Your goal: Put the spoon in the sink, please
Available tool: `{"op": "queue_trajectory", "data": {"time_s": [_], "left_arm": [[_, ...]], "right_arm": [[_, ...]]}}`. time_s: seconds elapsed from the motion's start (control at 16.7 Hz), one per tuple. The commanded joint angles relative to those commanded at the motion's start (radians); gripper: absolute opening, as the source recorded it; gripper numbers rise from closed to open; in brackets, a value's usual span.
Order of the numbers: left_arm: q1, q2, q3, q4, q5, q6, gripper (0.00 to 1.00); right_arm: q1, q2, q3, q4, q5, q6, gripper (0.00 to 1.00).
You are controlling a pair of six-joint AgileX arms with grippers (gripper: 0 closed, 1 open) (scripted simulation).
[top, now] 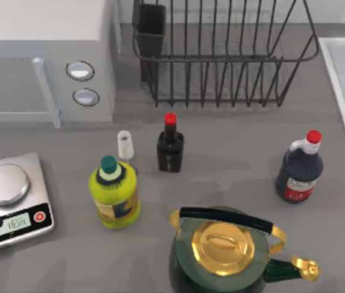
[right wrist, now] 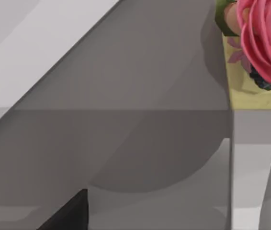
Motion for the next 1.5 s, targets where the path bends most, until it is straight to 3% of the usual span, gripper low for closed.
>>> {"op": "queue_trajectory", "data": {"time_s": [0.06, 0.84, 1.32, 1.5], "left_arm": [[0.0, 0.0, 0.0, 0.0, 0.0, 0.0, 1.0], [0.0, 0.0, 0.0, 0.0, 0.0, 0.0, 1.0], [0.0, 0.0, 0.0, 0.0, 0.0, 0.0, 1.0], [0.0, 0.0, 0.0, 0.0, 0.0, 0.0, 1.0]], "right_arm": [[0.0, 0.0, 0.0, 0.0, 0.0, 0.0, 1.0], [0.0, 0.0, 0.0, 0.0, 0.0, 0.0, 0.02], [0.0, 0.0, 0.0, 0.0, 0.0, 0.0, 0.0], [0.001, -0.074, 0.05, -0.085, 0.012, 0.001, 0.0]]}}
